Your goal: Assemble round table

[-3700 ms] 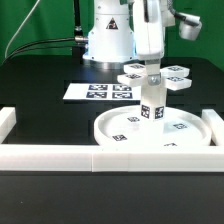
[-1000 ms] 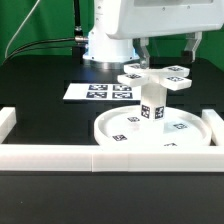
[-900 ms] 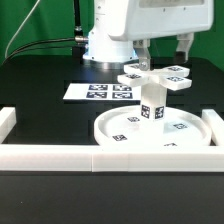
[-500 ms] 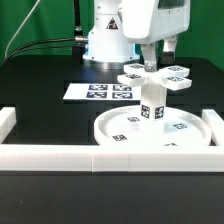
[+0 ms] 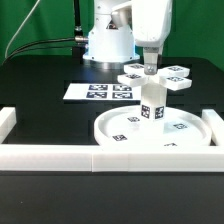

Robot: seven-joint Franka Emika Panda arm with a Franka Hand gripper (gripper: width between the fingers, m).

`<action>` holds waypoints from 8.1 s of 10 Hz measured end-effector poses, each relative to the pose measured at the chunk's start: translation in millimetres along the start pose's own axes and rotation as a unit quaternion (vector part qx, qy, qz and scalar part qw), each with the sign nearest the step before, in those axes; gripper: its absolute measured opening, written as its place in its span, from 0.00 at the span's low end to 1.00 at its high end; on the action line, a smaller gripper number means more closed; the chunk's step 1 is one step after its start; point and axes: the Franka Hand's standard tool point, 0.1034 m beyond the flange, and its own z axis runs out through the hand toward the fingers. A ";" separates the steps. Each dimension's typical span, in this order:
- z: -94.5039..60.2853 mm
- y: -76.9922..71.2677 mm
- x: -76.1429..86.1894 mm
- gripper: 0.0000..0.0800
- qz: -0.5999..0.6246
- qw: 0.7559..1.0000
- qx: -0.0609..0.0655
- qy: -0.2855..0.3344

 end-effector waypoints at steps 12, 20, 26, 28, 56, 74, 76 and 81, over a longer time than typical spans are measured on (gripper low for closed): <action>13.7 -7.6 1.5 0.69 0.004 1.000 0.008 -0.003; 14.3 -6.1 -5.7 0.55 0.177 0.984 0.006 -0.001; 14.2 -5.9 -1.4 0.55 0.443 0.896 -0.001 0.004; 14.1 -5.7 -1.2 0.55 0.510 0.860 -0.001 0.004; 9.1 -5.8 4.0 0.76 0.997 0.042 0.063 0.000; -6.0 1.7 10.5 0.81 0.687 0.724 0.054 0.027; -6.2 1.3 11.9 0.81 0.599 0.799 0.048 0.018; -5.6 1.5 9.0 0.81 0.457 0.888 0.041 0.021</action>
Offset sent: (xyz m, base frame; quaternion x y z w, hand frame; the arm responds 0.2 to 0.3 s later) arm 0.0014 0.0060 -0.0062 0.0161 0.0047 -0.0078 0.9998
